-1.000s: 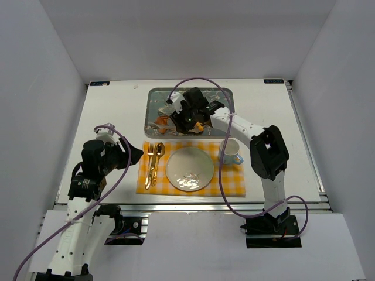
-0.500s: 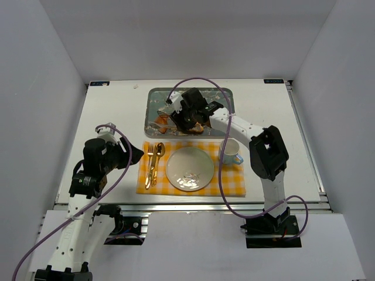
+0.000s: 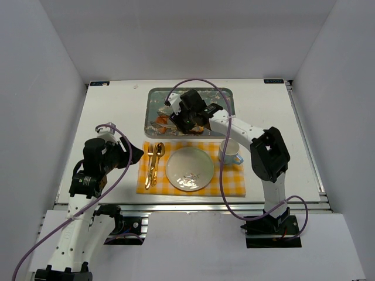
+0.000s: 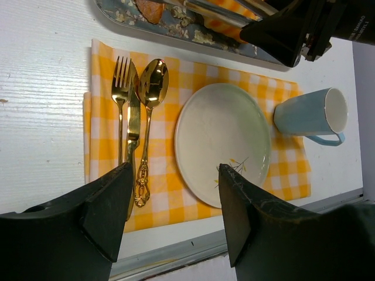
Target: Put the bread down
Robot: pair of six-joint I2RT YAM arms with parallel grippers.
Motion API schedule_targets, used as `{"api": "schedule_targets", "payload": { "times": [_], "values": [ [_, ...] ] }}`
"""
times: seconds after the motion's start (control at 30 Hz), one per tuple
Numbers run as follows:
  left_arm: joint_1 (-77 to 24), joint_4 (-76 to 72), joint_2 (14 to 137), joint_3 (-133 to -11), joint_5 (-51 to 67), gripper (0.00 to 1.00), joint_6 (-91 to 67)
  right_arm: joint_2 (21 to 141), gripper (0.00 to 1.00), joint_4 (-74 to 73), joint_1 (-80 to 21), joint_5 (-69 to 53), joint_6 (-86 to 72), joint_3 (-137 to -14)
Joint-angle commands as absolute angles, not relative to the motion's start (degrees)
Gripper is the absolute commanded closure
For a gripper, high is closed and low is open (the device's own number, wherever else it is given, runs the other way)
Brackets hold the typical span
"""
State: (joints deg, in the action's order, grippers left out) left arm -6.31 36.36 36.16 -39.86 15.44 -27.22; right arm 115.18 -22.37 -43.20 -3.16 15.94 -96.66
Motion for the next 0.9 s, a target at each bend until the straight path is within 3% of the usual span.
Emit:
{"api": "schedule_targets", "payload": {
  "times": [0.0, 0.87],
  "values": [
    [-6.06, 35.6, 35.51, -39.9, 15.12, 0.3, -26.54, 110.3, 0.48, -19.16, -43.51, -2.73, 16.7, -97.47],
    [-6.06, 36.83, 33.93, -39.9, 14.77, 0.3, -26.81, 114.87, 0.43, -19.95, -44.38, 1.39, 15.73, -98.09]
  ]
}}
